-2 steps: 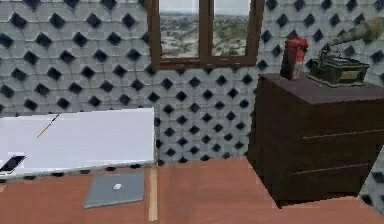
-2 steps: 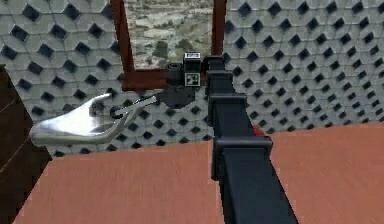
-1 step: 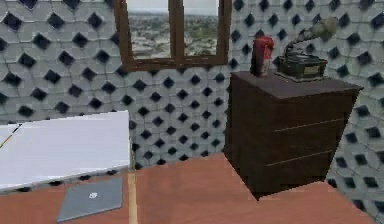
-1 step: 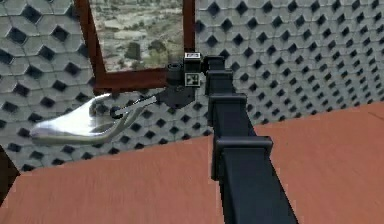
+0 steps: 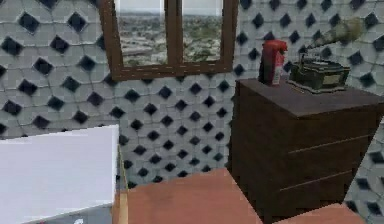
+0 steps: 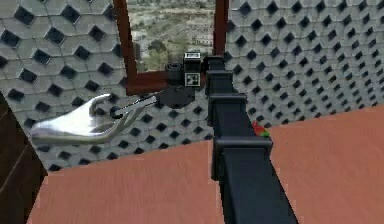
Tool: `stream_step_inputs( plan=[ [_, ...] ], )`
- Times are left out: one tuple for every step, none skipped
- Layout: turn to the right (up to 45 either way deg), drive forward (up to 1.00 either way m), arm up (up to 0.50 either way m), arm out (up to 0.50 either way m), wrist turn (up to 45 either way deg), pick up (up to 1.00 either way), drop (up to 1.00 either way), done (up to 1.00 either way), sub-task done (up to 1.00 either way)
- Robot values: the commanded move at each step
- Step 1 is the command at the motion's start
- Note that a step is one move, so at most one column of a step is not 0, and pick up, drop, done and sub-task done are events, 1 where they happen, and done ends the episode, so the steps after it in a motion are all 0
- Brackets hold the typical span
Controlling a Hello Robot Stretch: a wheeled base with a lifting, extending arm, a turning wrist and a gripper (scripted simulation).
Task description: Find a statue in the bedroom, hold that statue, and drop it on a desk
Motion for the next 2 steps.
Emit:
stream_step_inputs(
  plan=[
    [-15.0, 0.0, 0.0, 0.0, 0.0, 0.0, 0.0, 0.0, 0.0],
    [0.0, 0.3, 0.0, 0.0, 0.0, 0.0, 0.0, 0.0, 0.0]
  ],
)
